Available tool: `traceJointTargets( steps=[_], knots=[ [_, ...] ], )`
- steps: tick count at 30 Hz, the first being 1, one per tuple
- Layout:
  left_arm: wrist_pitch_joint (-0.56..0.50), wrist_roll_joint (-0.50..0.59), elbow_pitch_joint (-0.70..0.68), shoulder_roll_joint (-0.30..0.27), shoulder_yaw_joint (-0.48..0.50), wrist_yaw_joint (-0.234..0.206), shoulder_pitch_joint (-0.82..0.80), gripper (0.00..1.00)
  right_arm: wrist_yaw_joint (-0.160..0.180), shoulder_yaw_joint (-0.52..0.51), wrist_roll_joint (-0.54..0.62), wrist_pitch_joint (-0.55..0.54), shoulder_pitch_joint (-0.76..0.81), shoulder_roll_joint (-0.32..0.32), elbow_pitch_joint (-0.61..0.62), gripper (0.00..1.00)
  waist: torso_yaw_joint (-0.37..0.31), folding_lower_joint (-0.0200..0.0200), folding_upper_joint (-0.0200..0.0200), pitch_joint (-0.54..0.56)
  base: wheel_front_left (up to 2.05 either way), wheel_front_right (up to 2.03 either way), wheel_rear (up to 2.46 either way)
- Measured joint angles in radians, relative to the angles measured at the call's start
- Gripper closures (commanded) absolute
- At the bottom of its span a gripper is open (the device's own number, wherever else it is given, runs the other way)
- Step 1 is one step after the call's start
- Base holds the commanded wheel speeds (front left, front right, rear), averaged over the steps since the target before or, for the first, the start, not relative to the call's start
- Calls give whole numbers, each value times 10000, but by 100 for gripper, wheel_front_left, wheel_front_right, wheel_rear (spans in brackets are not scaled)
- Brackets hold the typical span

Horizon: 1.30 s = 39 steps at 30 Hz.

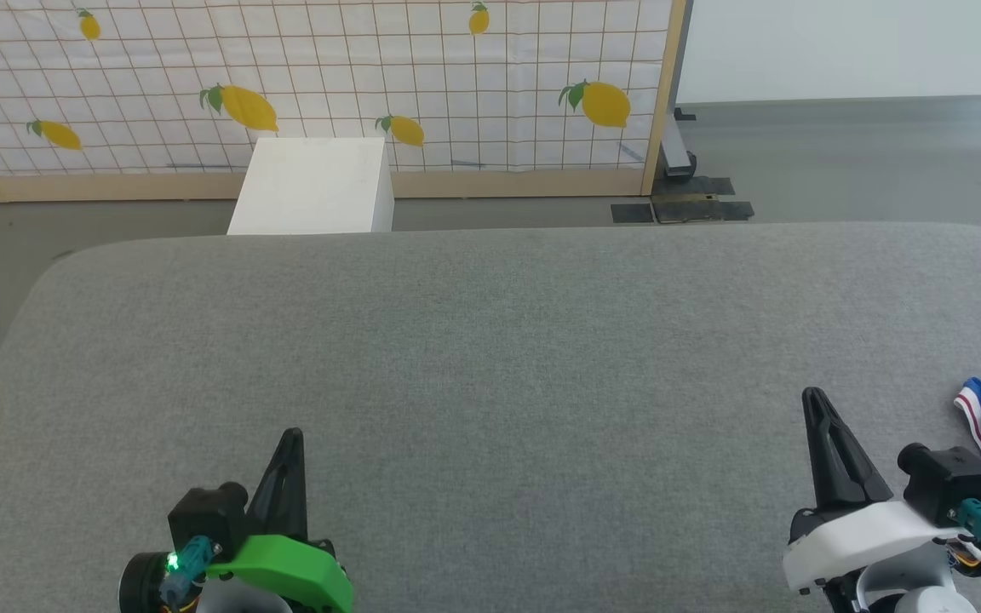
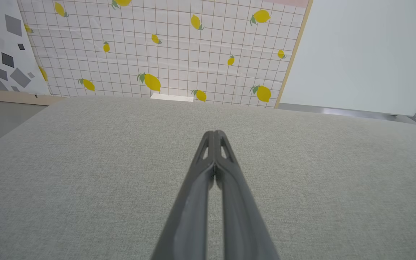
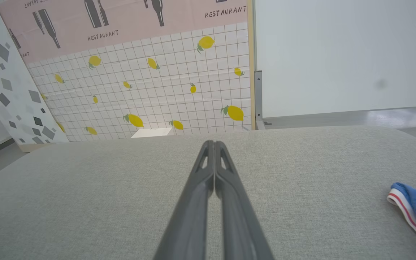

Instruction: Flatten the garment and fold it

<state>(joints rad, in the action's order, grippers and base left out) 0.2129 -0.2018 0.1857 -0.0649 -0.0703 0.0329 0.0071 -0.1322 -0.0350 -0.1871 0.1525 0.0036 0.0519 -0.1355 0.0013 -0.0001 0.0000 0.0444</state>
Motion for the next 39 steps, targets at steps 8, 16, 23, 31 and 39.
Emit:
traceJointTargets(
  steps=[8,16,23,31,39],
  knots=[
    [-150,180,-98,4,54,-2,0,100,0,19,111,-115,0,0,102,100,-1,0,0,-31,0,0,0],
    [-270,349,-236,10,113,-33,0,100,0,42,219,-207,0,0,192,100,-2,1,0,-63,0,0,0],
    [-412,454,-351,13,161,-65,0,100,0,59,326,-307,0,0,267,100,-3,0,0,-91,0,0,0],
    [-577,560,-470,17,211,-75,0,100,0,82,487,-410,0,0,364,100,-3,1,0,-123,0,0,0],
    [-719,646,-625,21,249,-77,-1,100,0,105,623,-518,-1,0,453,100,-5,1,0,-154,0,0,0]
  ],
)
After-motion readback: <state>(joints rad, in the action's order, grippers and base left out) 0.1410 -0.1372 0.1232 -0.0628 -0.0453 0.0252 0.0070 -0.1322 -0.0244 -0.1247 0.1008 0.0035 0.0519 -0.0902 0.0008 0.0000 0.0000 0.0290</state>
